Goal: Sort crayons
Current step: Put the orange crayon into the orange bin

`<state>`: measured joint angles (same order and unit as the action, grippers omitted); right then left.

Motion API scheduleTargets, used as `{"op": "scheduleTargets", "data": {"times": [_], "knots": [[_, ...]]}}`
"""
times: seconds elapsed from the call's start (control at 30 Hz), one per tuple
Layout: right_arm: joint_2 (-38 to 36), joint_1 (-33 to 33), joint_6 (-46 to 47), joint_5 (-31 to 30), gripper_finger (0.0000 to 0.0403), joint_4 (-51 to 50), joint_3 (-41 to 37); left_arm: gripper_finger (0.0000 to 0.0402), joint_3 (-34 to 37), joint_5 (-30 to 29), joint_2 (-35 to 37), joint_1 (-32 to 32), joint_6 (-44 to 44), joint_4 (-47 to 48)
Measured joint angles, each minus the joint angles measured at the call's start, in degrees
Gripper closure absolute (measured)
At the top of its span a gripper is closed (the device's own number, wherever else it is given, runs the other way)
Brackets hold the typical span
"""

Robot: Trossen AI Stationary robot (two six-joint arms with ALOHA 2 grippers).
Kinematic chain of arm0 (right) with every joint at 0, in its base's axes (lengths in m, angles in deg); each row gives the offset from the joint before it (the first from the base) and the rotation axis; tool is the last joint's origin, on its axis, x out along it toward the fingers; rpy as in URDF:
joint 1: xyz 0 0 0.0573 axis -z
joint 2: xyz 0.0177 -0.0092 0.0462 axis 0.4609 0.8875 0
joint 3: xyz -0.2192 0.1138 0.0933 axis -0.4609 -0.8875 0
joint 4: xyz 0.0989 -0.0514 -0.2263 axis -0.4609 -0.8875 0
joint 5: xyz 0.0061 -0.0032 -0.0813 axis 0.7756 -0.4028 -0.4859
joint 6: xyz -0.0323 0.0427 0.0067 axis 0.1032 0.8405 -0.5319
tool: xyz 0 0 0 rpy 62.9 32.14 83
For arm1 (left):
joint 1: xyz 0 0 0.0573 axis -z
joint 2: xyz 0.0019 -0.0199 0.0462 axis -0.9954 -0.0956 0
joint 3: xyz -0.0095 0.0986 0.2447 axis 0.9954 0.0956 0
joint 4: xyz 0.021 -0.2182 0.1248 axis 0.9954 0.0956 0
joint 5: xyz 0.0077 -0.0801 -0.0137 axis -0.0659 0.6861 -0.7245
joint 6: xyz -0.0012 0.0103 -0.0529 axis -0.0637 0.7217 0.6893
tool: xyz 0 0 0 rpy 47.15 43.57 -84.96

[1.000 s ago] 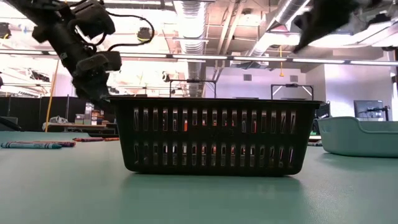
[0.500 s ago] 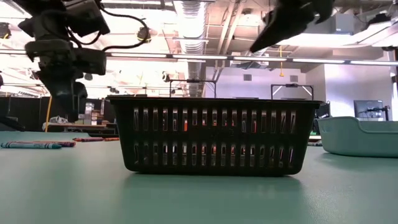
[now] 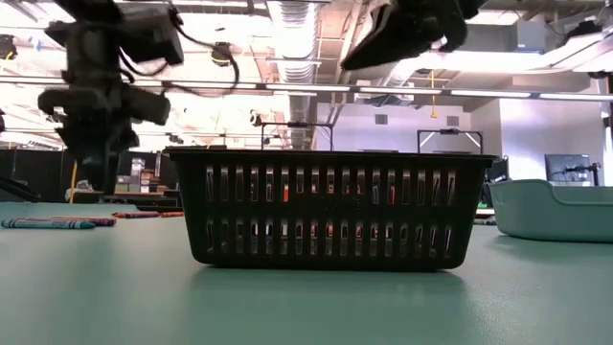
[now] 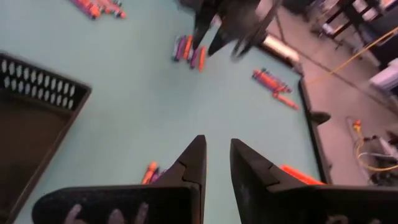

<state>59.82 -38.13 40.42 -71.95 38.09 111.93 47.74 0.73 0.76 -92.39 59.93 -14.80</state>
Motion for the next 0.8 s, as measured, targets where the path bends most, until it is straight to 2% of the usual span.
{"op": "scheduleTargets", "data": {"times": [0.2, 0.37, 0.43, 0.6, 0.8], "knots": [[0.5, 0.8, -0.9, 0.0, 0.0330, 1.8, 0.0, 0.0239, -7.5, 0.7, -10.6, -0.5, -7.3, 7.5], [0.8, 1.1, -0.8, 0.0, 0.0330, 4.2, -1.7, 0.0239, -13.8, -5.6, -16.4, -0.6, -12.3, 14.9], [0.9, 1.1, -0.8, 0.0, 0.0330, 5.1, -2.7, 0.0239, -14.0, -7.6, -17.9, -0.9, -14.2, 16.0], [1.0, 1.0, 0.5, 0.0, 0.0330, 7.6, -5.7, 0.0239, -14.0, -6.7, -22.2, -2.3, -17.9, 15.5], [1.0, 1.2, 0.7, 0.0, 0.0330, 12.7, -10.2, 0.0239, -14.0, -6.3, -25.3, -3.6, -18.1, 15.4]]}}
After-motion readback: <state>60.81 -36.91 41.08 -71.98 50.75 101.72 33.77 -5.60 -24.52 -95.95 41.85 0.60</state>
